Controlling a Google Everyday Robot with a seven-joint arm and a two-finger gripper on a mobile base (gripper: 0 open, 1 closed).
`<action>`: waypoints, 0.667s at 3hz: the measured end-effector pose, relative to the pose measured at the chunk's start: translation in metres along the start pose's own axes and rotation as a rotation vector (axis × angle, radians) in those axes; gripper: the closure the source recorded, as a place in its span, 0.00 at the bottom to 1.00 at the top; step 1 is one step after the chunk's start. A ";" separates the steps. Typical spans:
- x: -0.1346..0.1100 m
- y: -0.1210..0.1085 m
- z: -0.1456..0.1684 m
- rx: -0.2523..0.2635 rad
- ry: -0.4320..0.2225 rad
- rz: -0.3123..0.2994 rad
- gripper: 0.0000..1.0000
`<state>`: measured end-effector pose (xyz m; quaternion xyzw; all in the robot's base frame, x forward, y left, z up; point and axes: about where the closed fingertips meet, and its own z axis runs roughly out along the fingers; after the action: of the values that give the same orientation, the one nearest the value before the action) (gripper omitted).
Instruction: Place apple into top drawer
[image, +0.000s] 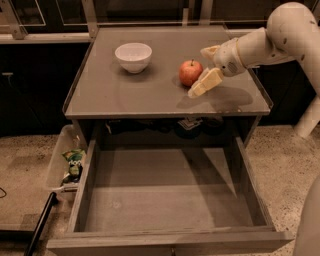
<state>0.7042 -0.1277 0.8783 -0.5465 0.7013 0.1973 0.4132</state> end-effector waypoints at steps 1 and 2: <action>0.006 -0.014 0.018 0.008 0.039 -0.004 0.00; 0.008 -0.024 0.029 0.006 0.053 -0.004 0.00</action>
Offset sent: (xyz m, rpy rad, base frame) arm 0.0508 0.0050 -0.0181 -0.0681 0.0087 -0.0225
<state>0.7369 -0.1193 0.8599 -0.5518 0.7113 0.1797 0.3965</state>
